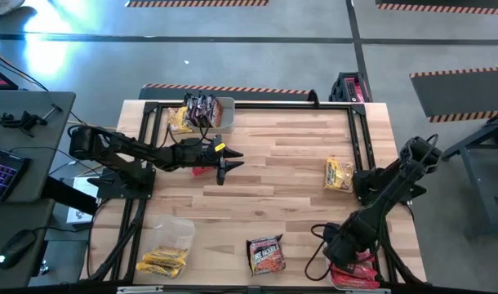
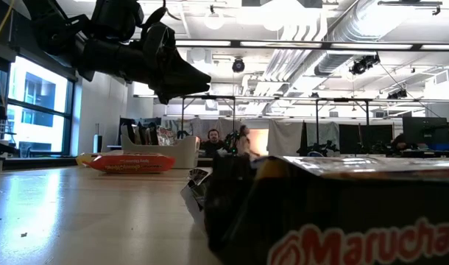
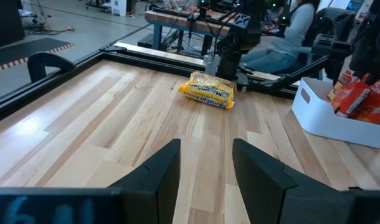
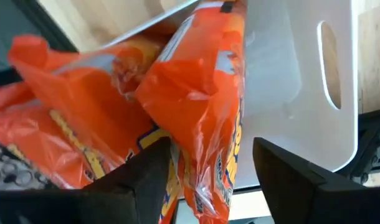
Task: Sort Maruchan noodles
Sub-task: Put the right orange noodle pack into the white bin
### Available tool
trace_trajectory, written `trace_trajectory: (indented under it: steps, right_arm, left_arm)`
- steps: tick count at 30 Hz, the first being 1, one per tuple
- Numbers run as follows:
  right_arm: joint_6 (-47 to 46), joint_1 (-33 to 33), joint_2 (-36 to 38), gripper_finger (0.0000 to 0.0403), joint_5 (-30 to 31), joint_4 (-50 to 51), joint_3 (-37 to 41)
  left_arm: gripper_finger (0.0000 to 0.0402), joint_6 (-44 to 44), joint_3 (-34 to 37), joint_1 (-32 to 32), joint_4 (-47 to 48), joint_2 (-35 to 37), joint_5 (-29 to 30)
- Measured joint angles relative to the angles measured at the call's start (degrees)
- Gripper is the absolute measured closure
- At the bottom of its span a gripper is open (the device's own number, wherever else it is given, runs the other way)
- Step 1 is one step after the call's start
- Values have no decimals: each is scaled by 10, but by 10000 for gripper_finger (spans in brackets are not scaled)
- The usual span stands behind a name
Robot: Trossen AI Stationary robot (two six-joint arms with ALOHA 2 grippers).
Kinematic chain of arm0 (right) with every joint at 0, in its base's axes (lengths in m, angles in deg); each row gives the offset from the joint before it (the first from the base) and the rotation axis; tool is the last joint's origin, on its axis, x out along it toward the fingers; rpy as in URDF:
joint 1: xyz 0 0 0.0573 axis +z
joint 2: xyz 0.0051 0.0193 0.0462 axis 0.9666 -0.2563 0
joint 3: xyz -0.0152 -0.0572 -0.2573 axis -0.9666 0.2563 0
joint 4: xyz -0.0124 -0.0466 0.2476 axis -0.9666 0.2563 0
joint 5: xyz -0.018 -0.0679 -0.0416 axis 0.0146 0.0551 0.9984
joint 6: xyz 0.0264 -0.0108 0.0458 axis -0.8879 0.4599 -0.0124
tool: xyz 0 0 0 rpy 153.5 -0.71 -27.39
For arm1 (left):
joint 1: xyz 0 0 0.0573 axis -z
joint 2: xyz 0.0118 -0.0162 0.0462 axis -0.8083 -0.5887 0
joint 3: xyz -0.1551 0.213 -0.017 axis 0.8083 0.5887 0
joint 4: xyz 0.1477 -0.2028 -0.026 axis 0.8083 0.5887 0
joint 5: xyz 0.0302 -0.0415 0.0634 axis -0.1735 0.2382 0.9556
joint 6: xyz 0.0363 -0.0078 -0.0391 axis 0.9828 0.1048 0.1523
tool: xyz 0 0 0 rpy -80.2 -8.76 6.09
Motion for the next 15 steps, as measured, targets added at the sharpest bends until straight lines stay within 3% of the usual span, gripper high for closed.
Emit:
trace_trajectory:
  steps: [7, 15]
  right_arm:
    - [-54, 4, 0, 183, 44, -2, 4]
    - [-126, 29, 0, 183, 26, 1, 19]
  left_arm:
    - [267, 0, 0, 0, 0, 0, 0]
    - [267, 0, 0, 0, 1, 0, 0]
